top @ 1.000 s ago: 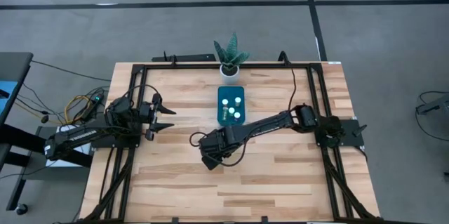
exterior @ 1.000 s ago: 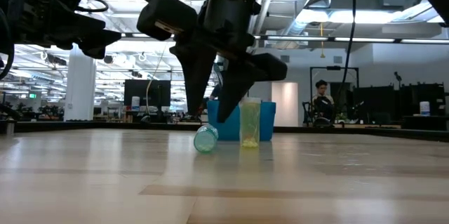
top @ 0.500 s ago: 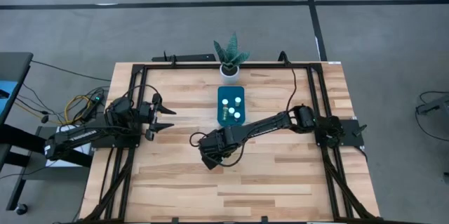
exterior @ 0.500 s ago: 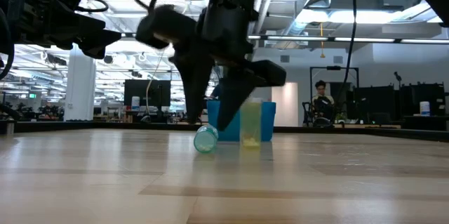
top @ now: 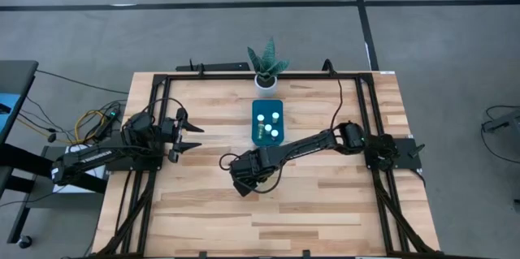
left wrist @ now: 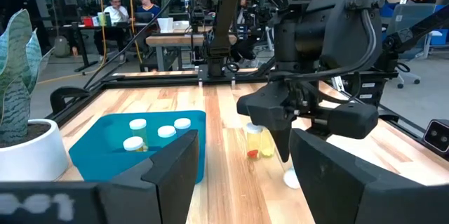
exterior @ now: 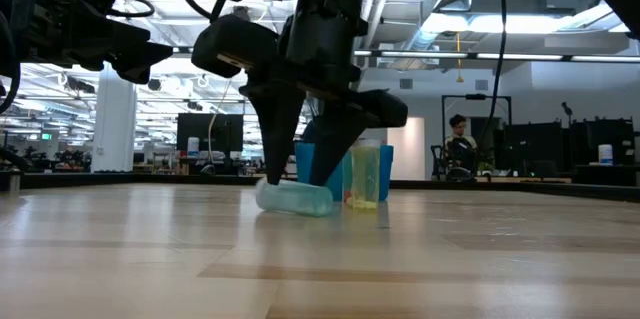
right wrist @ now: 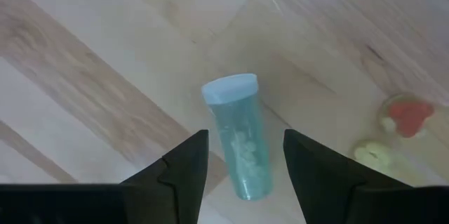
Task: Pick and place pill bottles into a basket
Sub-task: Put the blue tablet bottle into the bin
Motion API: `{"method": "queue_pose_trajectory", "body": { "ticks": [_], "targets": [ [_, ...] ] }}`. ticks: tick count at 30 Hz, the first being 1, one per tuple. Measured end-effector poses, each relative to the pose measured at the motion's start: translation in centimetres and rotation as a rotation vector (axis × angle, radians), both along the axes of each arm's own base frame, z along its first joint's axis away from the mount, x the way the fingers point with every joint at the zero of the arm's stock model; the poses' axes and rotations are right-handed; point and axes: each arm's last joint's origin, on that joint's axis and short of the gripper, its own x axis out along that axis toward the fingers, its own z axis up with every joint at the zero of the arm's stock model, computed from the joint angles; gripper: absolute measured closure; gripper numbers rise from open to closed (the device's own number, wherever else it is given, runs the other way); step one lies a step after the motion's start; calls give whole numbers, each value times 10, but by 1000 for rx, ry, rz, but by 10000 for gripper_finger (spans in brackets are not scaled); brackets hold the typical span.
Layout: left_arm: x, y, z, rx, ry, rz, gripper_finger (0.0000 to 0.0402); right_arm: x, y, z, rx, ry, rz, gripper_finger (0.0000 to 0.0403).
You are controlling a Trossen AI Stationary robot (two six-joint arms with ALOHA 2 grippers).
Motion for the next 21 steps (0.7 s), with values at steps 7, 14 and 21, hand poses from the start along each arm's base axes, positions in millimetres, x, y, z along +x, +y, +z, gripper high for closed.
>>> {"method": "queue_pose_trajectory", "body": {
  "ticks": [7,14,21],
  "targets": [
    [0,0,0,0,0,0,189,1,1,-5,-6,2,9,229],
    [0,0,0,1,-2,0,189,5,12,-22,28,3,54,231],
    [0,0,0,0,-1,0,189,4,15,-24,32,15,52,256]
  ]
}}
